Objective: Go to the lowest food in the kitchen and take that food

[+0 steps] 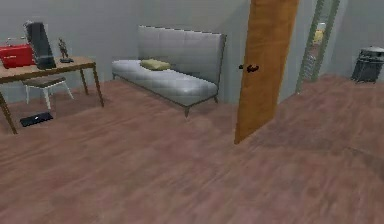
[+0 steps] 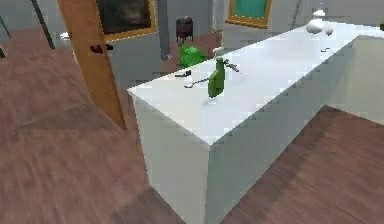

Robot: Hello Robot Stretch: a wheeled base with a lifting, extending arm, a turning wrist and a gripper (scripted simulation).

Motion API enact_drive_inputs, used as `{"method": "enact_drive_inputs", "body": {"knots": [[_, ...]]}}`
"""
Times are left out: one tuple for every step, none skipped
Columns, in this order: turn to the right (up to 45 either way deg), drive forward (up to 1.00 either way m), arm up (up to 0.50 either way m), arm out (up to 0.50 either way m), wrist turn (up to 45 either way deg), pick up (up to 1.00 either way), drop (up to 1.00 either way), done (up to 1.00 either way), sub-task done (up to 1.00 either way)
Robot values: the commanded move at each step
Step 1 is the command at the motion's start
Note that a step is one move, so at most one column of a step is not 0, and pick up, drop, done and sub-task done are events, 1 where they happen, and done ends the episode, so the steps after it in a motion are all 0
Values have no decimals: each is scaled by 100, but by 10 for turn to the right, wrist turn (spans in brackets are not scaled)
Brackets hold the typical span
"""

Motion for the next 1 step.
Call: {"method": "enact_drive_inputs", "body": {"knots": [[420,0,0,0,0,0,0,0,0]]}}
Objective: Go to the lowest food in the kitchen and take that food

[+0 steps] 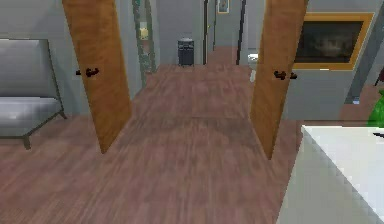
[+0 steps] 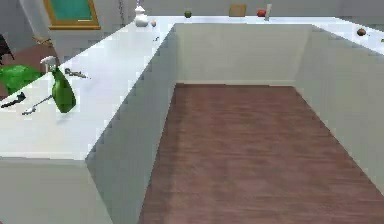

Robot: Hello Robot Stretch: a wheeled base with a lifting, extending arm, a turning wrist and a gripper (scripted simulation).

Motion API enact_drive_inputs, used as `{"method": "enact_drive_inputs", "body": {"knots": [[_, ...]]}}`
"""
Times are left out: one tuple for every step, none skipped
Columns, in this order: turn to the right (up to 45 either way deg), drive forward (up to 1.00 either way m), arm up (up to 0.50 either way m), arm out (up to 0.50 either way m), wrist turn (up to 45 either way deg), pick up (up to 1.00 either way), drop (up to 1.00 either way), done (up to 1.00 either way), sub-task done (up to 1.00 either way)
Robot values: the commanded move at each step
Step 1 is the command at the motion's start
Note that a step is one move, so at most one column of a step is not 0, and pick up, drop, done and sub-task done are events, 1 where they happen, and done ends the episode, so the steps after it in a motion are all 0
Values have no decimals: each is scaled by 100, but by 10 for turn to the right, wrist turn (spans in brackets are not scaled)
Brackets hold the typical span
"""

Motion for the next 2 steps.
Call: {"method": "enact_drive_inputs", "body": {"knots": [[0,100,0,0,0,0,0,0,0],[240,0,0,0,0,0,0,0,0]]}}
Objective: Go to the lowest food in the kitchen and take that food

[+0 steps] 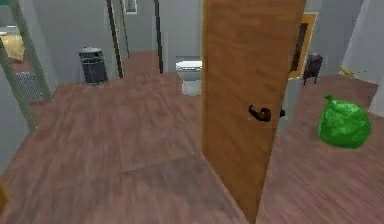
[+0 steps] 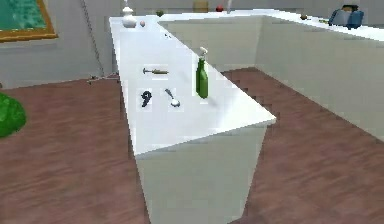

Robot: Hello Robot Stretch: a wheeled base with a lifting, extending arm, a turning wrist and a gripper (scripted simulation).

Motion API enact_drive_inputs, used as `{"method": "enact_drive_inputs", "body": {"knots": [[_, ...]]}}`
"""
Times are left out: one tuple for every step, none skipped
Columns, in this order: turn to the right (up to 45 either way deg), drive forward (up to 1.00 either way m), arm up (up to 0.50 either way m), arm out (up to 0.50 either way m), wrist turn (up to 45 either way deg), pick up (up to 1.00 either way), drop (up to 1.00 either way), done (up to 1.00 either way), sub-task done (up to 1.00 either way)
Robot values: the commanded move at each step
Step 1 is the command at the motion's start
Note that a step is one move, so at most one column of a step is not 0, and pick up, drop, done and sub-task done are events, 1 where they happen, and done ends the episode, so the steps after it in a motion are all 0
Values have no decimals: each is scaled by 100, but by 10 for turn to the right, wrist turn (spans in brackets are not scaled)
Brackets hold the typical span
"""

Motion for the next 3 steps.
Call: {"method": "enact_drive_inputs", "body": {"knots": [[0,5,0,0,0,0,0,0,0],[-90,0,0,0,0,0,0,0,0],[0,30,0,0,0,0,0,0,0]]}}
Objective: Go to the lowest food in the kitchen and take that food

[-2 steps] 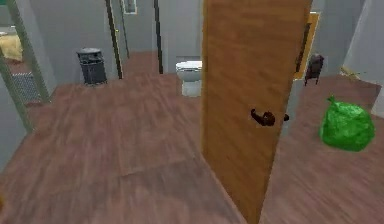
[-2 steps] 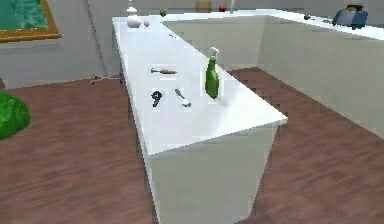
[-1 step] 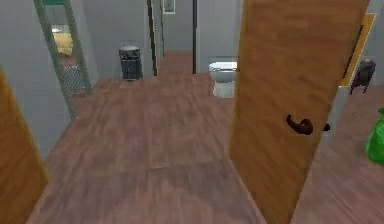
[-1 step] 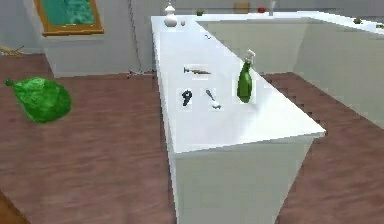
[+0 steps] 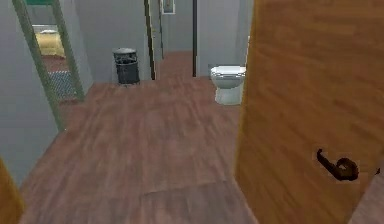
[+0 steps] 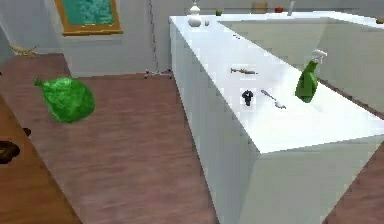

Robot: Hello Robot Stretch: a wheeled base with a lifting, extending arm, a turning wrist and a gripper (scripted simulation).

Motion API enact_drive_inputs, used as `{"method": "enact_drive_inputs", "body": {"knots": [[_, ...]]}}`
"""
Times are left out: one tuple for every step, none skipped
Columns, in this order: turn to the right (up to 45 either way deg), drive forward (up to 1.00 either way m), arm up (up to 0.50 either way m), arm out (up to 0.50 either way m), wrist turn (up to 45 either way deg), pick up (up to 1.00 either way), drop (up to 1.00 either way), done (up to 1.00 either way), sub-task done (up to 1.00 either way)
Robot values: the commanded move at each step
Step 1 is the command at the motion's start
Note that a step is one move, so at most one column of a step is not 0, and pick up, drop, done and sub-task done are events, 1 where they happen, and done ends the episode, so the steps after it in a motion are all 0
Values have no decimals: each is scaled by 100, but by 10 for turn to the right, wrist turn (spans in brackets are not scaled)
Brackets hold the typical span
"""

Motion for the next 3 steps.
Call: {"method": "enact_drive_inputs", "body": {"knots": [[450,0,0,0,0,0,0,0,0],[270,0,0,0,0,0,0,0,0],[0,25,0,0,0,0,0,0,0]]}}
